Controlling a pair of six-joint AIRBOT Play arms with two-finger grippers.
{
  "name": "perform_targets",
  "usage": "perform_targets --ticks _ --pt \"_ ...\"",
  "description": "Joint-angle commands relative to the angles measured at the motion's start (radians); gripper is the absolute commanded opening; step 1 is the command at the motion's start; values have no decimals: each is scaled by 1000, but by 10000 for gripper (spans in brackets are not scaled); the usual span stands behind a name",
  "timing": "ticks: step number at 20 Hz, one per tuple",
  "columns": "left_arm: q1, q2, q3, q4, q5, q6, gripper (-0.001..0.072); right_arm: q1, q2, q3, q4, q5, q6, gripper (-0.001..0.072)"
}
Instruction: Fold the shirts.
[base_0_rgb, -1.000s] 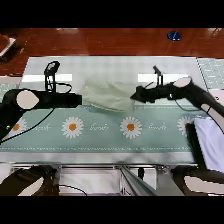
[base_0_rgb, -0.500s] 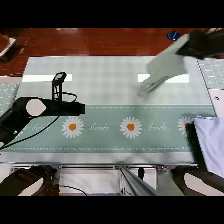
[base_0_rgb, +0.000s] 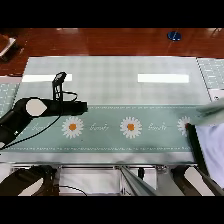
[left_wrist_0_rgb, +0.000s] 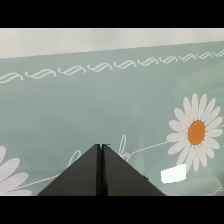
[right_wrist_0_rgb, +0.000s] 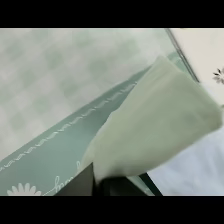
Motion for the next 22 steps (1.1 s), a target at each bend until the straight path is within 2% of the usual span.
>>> perform_targets --ticks 1,4,8,9,10,11,12,13,14,15,16,17,19,20,22 --pt "0 -1 0 -8 21 1 17 -222 141 -182 -148 43 -37 19" --pt "10 -1 0 15 43 1 17 -325 260 -362 -352 42 -48 19" --pt "13 -1 0 3 40 0 17 -290 338 -549 -538 40 -5 29" --pt "13 -1 0 -3 40 0 17 -286 350 -592 -568 37 28 180" --pt "13 -1 0 -4 43 0 17 -286 353 -631 -574 32 40 426" --pt "13 -1 0 -4 52 1 17 -286 345 -652 -549 10 42 405" --pt "18 0 5 18 84 44 17 -286 327 -653 -465 -32 -2 381" --pt "44 3 15 85 111 114 17 -286 299 -644 -338 -69 -85 287" --pt "101 3 40 139 104 115 17 -286 261 -616 -225 -83 -154 237" --pt "180 3 85 140 81 114 17 -286 215 -570 -119 -105 -177 229" --pt "268 2 151 101 53 114 17 -286 163 -505 27 -142 -173 144" --pt "338 2 217 42 34 116 17 -286 116 -441 207 -180 -173 20" --pt "401 -3 362 -70 13 193 17 -197 42 -362 559 -322 -204 19" --pt "388 -8 418 -88 12 212 17 -78 11 -341 615 -385 -255 19" --pt "311 -22 481 -86 11 212 17 248 -51 -334 469 -445 -278 19"
